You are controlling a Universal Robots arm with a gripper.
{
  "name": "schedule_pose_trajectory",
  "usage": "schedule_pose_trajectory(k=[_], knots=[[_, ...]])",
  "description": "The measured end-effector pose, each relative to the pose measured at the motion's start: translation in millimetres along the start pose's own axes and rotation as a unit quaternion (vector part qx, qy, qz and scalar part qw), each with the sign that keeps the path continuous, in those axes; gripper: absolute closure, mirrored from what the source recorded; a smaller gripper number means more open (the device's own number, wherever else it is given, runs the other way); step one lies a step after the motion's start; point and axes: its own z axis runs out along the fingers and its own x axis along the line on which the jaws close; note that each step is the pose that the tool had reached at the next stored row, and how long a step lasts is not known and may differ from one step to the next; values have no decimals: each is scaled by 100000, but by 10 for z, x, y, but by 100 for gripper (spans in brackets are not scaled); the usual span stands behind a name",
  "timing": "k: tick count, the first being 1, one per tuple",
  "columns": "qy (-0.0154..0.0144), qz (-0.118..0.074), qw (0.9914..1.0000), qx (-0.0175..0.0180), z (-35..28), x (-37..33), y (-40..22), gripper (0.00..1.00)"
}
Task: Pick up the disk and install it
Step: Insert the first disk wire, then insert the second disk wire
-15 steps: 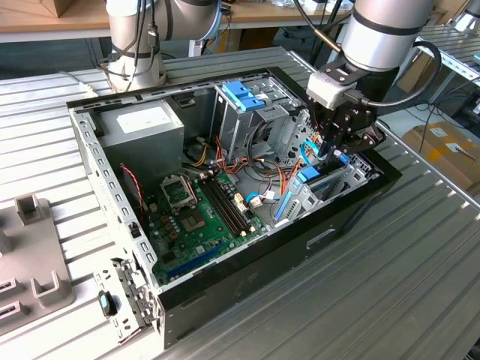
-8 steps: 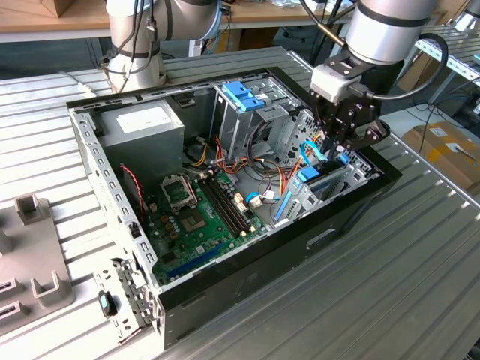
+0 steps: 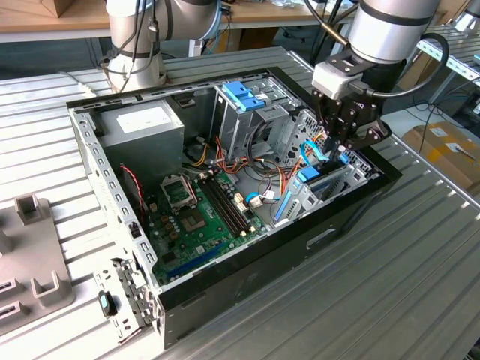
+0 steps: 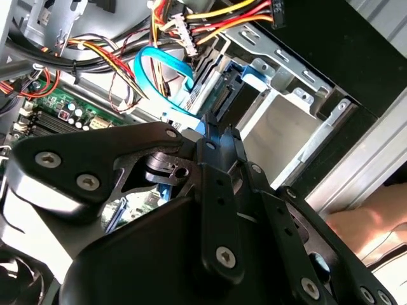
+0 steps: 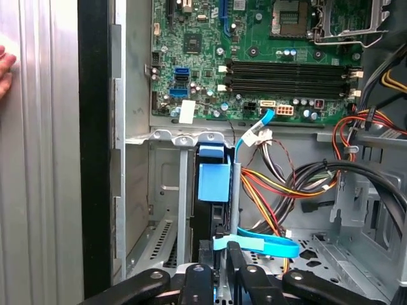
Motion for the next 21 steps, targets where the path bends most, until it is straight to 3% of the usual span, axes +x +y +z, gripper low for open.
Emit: schedule_pose_trajectory(k=[5, 6, 7, 8, 9, 11, 21], knots=[[111, 315, 99999, -29, -1, -1, -1, 76], [125, 285, 99999, -298, 0, -1, -7, 76], [121, 282, 99997, -737, 0, 0, -13, 76], [86, 301, 99984, -1774, 2, 1, -22, 76], [65, 314, 99967, -2547, 3, 1, -29, 76], [44, 341, 99950, -3129, 4, 0, -35, 76], [44, 337, 99950, -3147, 4, 1, -36, 76]])
